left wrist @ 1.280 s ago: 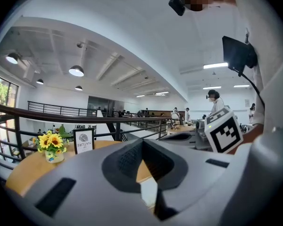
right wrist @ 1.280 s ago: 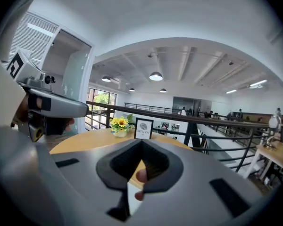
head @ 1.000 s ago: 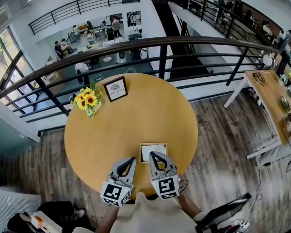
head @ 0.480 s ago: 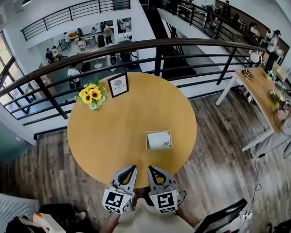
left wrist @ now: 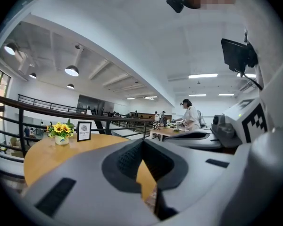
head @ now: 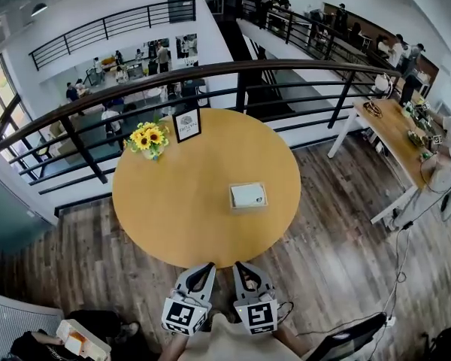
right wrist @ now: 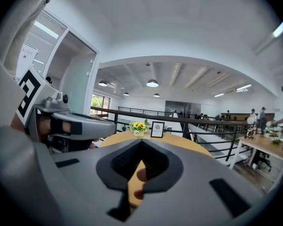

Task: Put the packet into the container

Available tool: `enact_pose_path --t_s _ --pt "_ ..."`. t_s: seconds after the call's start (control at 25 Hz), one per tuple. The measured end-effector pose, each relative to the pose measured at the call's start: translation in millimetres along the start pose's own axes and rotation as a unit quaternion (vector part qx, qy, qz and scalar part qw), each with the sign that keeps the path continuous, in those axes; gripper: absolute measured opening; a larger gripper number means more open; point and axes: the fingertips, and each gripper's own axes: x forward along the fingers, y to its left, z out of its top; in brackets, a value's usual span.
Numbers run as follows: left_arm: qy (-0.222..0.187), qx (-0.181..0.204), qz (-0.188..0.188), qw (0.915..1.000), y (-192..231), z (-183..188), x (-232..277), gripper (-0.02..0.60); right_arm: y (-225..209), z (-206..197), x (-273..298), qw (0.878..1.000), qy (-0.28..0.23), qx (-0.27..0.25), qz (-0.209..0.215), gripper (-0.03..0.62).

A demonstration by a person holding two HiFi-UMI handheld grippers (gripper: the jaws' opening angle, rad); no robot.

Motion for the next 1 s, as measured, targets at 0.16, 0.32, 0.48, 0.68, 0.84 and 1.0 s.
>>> enact_pose_path --t_s 0.16,0.32,0.48,0.68,0.84,1.0 --pt "-0.004 0.001 0.002 1.0 -11.6 0.6 -9.3 0.005 0.4 -0.4 -14.2 1.0 -0.005 0.0 -0.004 0.005" --pt "-0.003 0.001 0.008 1.0 -21.6 -0.5 -13.3 0.005 -1.4 -0.8 -21.6 1.0 -0.007 0.0 -0.001 0.005" --pt "-0.002 -0.002 0.013 0.9999 -32.7 1.2 -11.3 0.005 -7.8 3.0 -27.6 1.0 -0.007 -0.027 0.009 0.005" --pt "-0.002 -0.002 0.009 1.0 -46.7 3.7 1.0 0.005 -24.2 5.5 -32.4 1.0 -0.014 -0.011 0.003 0.003" --pt "-0.009 0.004 0.002 0.9999 -56.5 9.4 10.8 0.005 -38.2 11.3 -32.6 1.0 -0.022 -0.015 -0.002 0.003" --pt "-0.01 0.008 0.001 0.9999 -56.8 10.9 15.4 0.005 -41.4 16.1 -26.9 0.999 -0.028 -0.016 -0.002 0.005"
